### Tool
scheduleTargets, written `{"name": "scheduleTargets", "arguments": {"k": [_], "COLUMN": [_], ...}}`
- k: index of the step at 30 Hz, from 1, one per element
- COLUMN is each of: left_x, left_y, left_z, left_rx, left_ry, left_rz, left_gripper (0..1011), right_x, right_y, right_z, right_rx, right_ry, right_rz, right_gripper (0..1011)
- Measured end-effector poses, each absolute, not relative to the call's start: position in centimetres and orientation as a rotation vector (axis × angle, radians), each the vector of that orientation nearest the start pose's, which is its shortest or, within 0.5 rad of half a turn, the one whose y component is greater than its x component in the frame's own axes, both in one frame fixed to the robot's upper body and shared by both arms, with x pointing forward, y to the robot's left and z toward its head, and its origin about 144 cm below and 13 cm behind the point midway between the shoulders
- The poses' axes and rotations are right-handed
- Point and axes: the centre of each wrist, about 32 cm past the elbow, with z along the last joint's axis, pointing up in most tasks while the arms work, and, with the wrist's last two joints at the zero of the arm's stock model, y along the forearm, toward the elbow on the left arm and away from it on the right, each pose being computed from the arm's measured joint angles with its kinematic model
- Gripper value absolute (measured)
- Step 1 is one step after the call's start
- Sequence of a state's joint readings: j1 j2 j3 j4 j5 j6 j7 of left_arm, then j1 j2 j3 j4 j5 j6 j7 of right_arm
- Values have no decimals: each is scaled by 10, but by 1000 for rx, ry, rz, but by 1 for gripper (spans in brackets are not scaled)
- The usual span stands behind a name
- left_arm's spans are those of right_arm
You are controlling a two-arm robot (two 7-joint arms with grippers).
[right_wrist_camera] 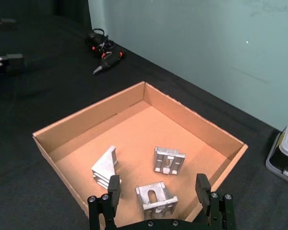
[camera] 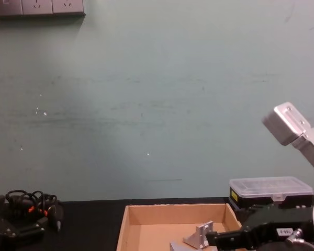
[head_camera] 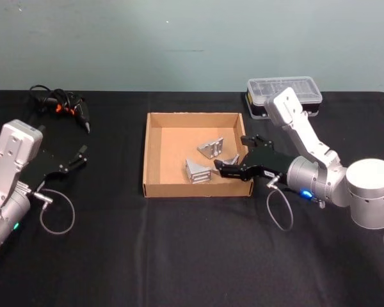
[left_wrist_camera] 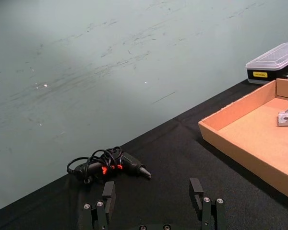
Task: Use one hand to pick up the angle iron from the table and place it into the box.
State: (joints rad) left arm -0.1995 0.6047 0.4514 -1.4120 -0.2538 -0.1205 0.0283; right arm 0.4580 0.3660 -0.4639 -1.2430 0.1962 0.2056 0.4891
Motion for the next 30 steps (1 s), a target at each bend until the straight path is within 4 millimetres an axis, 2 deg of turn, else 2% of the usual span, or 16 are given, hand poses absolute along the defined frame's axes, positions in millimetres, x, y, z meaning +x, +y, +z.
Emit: {"name": "scheduleTargets", "arguments": {"k": [12, 21, 30], "left_x": [489, 489, 489], "left_y": [310, 310, 310], "left_z": [1140, 1140, 1140], "left_rx": [304, 304, 304], "left_ry": [-285, -285, -285], "left_rz": [1248, 1248, 1248], "left_gripper": [1011, 1011, 1011], "right_x": [544, 506, 465], "right_y": [-247, -252, -261], "right_z": [1198, 1207, 1195], "right_rx": [-347, -301, -284], "right_ry": [-70, -112, -109], "right_rz": [-797, -847, -967], "right_gripper": [1000, 1000, 1000]}}
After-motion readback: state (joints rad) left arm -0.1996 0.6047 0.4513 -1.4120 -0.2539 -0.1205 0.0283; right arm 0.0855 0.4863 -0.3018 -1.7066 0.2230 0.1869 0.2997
